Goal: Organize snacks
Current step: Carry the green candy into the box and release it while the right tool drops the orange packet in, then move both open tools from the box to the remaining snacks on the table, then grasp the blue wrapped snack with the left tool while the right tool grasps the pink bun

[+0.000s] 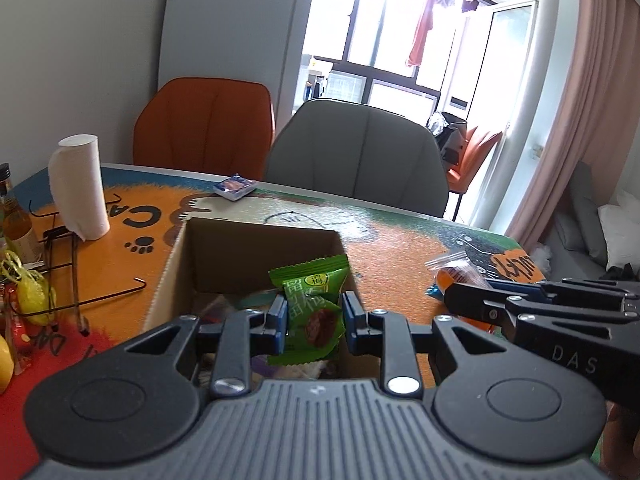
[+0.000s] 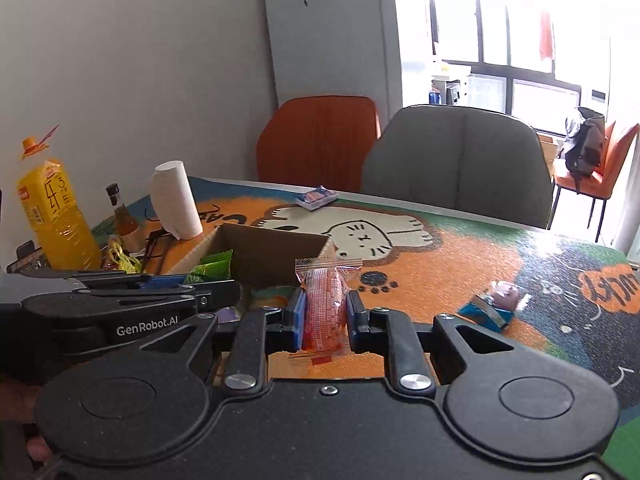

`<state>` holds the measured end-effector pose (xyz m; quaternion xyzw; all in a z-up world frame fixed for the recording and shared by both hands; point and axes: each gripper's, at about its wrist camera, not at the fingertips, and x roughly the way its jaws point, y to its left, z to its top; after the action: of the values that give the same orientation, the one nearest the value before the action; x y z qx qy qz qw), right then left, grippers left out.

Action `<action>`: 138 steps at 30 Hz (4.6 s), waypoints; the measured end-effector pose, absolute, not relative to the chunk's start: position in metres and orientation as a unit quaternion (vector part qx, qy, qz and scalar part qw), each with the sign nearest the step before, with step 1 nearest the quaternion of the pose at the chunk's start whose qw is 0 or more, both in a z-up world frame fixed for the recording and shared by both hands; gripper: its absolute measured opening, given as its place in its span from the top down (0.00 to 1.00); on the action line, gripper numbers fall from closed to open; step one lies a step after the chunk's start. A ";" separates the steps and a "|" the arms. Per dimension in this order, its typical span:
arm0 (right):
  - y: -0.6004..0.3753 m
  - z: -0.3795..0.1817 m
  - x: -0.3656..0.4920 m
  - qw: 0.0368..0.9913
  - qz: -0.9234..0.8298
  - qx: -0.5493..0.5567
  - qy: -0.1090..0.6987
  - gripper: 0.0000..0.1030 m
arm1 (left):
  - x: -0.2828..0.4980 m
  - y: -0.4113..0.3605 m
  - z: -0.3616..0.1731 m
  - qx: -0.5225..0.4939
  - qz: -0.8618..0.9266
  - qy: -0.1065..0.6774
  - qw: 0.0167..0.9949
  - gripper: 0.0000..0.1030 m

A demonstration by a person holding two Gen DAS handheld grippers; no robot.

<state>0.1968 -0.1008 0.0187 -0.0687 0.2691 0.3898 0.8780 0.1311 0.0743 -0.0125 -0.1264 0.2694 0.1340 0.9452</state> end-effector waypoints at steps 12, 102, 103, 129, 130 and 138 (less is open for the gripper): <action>-0.067 0.016 0.201 0.871 0.401 -0.081 0.272 0.81 | 0.135 0.102 -0.024 -0.143 0.144 0.284 0.937 0.73; -0.265 -0.026 0.278 0.893 0.315 0.063 0.317 0.04 | 0.209 -0.025 -0.033 -0.146 0.075 0.298 0.940 0.01; -0.266 -0.027 0.281 0.893 0.313 0.064 0.317 0.04 | 0.212 -0.027 -0.034 -0.145 0.074 0.300 0.940 0.02; -0.259 -0.061 0.367 0.873 0.335 0.046 0.352 0.16 | 0.312 -0.040 -0.088 -0.154 0.075 0.356 0.919 0.23; -0.257 -0.062 0.371 0.872 0.336 0.045 0.353 0.18 | 0.316 -0.039 -0.091 -0.157 0.076 0.357 0.918 0.26; -0.244 -0.066 0.391 0.867 0.342 0.035 0.360 0.26 | 0.344 -0.032 -0.106 -0.174 0.074 0.360 0.913 0.31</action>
<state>0.3913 -0.2439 -0.0663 0.0347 0.3599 0.3424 0.8672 0.3441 -0.0323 -0.1056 -0.1742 0.3601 0.0744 0.9135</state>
